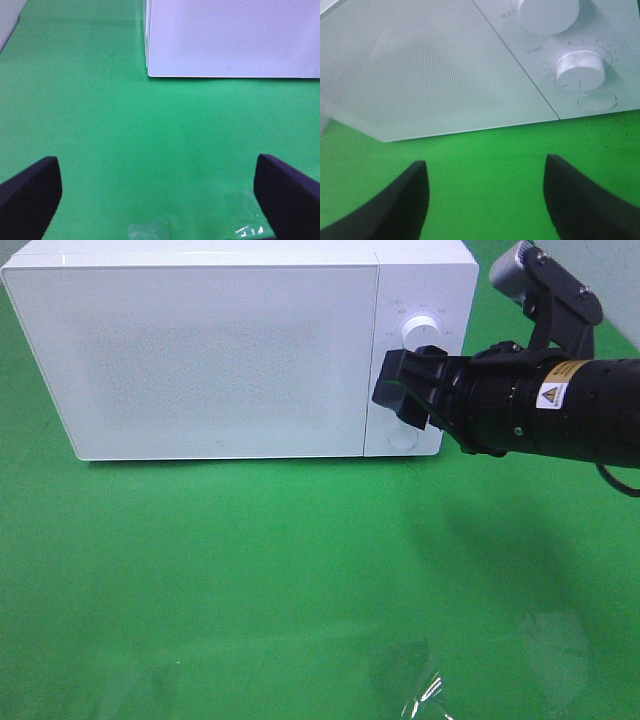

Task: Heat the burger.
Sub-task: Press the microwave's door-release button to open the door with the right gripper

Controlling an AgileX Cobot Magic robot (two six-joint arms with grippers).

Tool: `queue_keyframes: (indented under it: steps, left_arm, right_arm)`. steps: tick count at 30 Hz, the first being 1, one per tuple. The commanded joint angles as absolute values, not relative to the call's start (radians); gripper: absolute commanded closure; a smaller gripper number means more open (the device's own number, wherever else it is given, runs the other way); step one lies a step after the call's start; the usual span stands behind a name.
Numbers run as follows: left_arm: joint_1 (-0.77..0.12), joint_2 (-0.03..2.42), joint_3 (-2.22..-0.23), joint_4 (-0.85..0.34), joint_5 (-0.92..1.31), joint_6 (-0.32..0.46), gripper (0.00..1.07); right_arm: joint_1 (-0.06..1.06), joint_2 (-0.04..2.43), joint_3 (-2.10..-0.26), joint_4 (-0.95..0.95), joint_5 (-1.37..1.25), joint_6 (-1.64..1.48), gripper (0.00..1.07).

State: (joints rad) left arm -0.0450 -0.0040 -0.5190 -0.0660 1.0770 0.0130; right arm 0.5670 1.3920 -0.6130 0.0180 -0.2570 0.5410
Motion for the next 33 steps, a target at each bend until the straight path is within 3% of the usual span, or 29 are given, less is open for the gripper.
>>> queue_keyframes:
  steps: [1, 12, 24, 33]
  left_arm:
    - [-0.040, -0.021, -0.516, -0.075, 1.069, 0.012, 0.10]
    - [-0.040, -0.021, -0.516, -0.075, 1.069, 0.012, 0.10]
    - [-0.040, -0.021, -0.516, -0.075, 1.069, 0.012, 0.10]
    - [-0.040, -0.021, -0.516, -0.075, 1.069, 0.012, 0.10]
  right_arm:
    - [0.561, 1.339, -0.614, -0.051, -0.185, 0.520, 0.43]
    - [0.563, 1.062, -0.614, -0.130, 0.347, 0.402, 0.43]
    - [0.564, 0.916, -0.614, -0.129, 0.619, 0.297, 0.43]
    - [0.551, 0.599, -0.592, -0.133, 0.805, 0.258, 0.43]
